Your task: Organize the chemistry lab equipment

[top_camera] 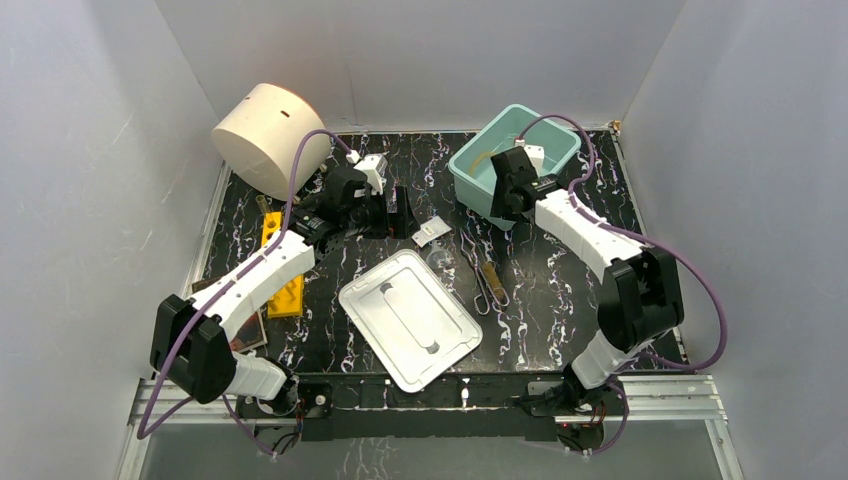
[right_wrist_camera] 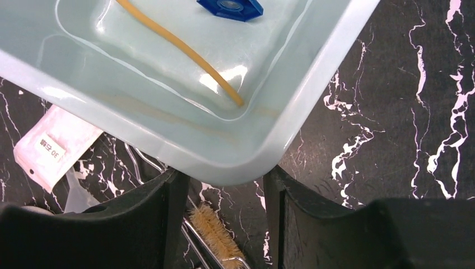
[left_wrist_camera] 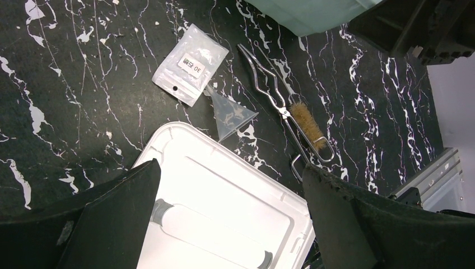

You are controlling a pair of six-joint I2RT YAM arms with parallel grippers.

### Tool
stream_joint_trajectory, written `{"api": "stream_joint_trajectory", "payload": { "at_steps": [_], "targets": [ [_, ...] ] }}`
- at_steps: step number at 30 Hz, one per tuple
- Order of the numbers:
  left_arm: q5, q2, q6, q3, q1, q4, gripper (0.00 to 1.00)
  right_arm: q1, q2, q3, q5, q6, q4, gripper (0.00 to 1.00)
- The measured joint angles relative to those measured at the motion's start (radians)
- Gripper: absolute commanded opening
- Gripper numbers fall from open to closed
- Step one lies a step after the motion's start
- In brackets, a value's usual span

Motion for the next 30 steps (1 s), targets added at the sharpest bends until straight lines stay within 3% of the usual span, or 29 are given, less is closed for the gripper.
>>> {"api": "stream_joint_trajectory", "payload": {
  "at_steps": [7,12,18,30],
  "targets": [
    [0.0,0.0,0.0,0.0,0.0,0.0,0.98,-0.012,0.005,-0.006,-0.059,-0.013,0.021,0.69],
    [0.0,0.0,-0.001,0.0,0.0,0.0,0.98,-0.002,-0.092,-0.147,-0.154,-0.046,0.066,0.68],
    [0.0,0.0,-0.005,-0.004,0.0,0.001,0.98,0.043,-0.189,-0.293,-0.235,-0.08,0.106,0.64],
    [0.002,0.0,-0.009,-0.018,0.0,0.001,0.98,0.09,-0.112,-0.342,-0.251,-0.137,0.264,0.44]
  ]
}}
